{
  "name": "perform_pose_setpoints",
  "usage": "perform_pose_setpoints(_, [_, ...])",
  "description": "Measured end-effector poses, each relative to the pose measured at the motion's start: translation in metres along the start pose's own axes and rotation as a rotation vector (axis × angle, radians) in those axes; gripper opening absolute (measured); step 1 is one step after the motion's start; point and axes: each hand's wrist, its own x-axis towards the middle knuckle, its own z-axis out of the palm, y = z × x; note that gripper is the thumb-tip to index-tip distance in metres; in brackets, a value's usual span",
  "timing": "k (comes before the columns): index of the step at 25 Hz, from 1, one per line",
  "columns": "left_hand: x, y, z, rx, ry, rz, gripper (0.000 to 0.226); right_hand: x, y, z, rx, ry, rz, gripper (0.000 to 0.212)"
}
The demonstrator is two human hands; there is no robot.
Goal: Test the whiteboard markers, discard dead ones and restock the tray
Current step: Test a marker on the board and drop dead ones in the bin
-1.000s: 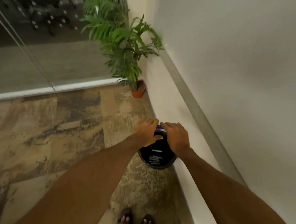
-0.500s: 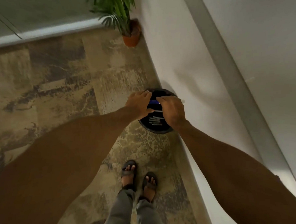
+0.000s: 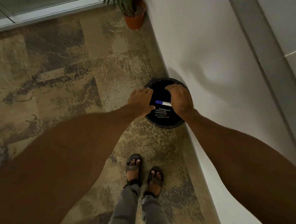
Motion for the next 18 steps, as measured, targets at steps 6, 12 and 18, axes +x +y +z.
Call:
perform_pose_setpoints(6, [-0.004,0.007,-0.014,0.003,0.018,-0.034,0.07,-0.002,-0.004,-0.02,-0.069,-0.049,-0.01,0.036])
perform_pose_setpoints(12, [-0.025,0.028,-0.05,0.001,0.066,-0.055,0.068,-0.02,-0.024,-0.055,-0.081,-0.036,-0.026,0.033])
perform_pose_setpoints(18, [-0.067,0.054,-0.106,-0.022,0.147,-0.086,0.066,-0.055,-0.044,-0.107,-0.153,0.146,-0.103,0.033])
